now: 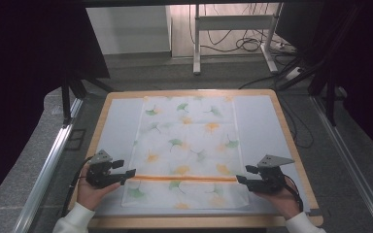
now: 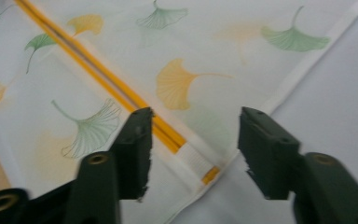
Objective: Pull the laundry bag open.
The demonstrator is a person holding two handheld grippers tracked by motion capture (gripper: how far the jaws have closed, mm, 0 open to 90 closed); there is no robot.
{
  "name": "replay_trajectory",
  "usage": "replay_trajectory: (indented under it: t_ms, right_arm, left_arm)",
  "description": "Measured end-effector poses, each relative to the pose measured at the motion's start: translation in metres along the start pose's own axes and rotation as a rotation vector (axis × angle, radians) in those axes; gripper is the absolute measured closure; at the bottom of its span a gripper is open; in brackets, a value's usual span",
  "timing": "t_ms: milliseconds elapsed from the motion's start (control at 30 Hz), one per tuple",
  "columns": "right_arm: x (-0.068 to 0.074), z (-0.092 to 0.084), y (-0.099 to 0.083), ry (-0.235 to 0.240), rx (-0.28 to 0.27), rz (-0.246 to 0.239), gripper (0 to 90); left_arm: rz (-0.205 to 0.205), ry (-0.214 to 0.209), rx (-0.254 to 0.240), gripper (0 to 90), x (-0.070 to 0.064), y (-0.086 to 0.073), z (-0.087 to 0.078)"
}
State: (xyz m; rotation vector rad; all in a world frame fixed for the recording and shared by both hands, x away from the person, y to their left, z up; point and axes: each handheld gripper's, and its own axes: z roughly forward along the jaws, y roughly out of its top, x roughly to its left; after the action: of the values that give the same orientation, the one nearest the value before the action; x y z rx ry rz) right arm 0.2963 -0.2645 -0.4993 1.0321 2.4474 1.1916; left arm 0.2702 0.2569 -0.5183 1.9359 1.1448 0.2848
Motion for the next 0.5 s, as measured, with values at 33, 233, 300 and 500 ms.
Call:
replay_trajectory:
  t_ms: [33,233,300,500]
  right_arm:
    - [0.0,0.0,0.0,0.0,0.0,0.0,39.6]
    - [-0.015,-0.008,-0.001,-0.032,-0.046,0.03,30.2]
    - [-0.018,-0.011,-0.002,-0.047,-0.054,0.037,30.2]
    - [-0.026,-0.013,-0.003,-0.07,-0.064,0.038,30.3]
  left_arm:
    - [0.006,0.009,0.001,31.9,-0.001,0.0,0.0]
    - [0.035,0.05,0.0,30.3,-0.001,-0.003,-0.004]
    - [0.031,0.051,-0.005,30.3,0.0,-0.004,-0.006]
    - [0.034,0.071,-0.015,30.1,0.003,-0.008,-0.014]
